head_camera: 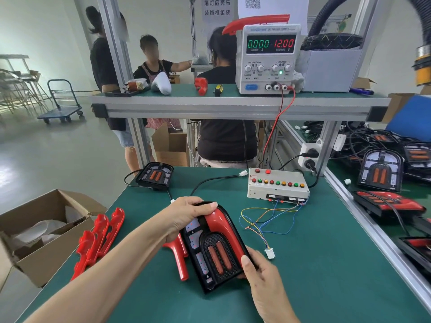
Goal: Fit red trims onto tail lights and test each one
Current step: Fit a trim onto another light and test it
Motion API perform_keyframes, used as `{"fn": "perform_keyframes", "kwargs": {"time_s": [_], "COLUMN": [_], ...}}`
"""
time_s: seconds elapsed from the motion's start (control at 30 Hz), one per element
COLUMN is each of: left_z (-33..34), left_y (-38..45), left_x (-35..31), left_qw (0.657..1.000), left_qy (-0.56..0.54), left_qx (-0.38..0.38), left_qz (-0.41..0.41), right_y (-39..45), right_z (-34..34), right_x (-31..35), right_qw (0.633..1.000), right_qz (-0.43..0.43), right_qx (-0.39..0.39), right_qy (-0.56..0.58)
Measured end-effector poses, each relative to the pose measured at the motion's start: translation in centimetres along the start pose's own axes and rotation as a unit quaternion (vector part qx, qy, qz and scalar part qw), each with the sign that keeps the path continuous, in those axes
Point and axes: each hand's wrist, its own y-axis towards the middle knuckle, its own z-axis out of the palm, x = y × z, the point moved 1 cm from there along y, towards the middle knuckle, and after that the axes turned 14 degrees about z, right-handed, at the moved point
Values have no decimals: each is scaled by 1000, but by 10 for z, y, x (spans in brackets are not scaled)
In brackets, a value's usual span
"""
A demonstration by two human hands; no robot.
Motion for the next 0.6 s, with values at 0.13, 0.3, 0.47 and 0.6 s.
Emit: {"fn": "perform_keyframes", "kwargs": {"time_s": [0.13,0.3,0.47,0.6], "left_z": [-1,0,11,23], "left_y": [-3,-7,-15,-16], "left_x": [-1,-6,-6,-8], "left_qw": [1000,999,996,994], "left_qy": [11,44,77,82], "left_qx": [-5,-2,30,64], "left_qz": [-7,-3,22,37], "right_y": [0,-6,-14,0], "right_z": [0,8,13,15], "right_x": [1,10,24,57], "right_qw": [1000,999,979,974], "right_qz": [13,10,-48,-33], "right_qx": [8,-42,-139,-101], "right_qy": [-7,-4,-143,-202]}}
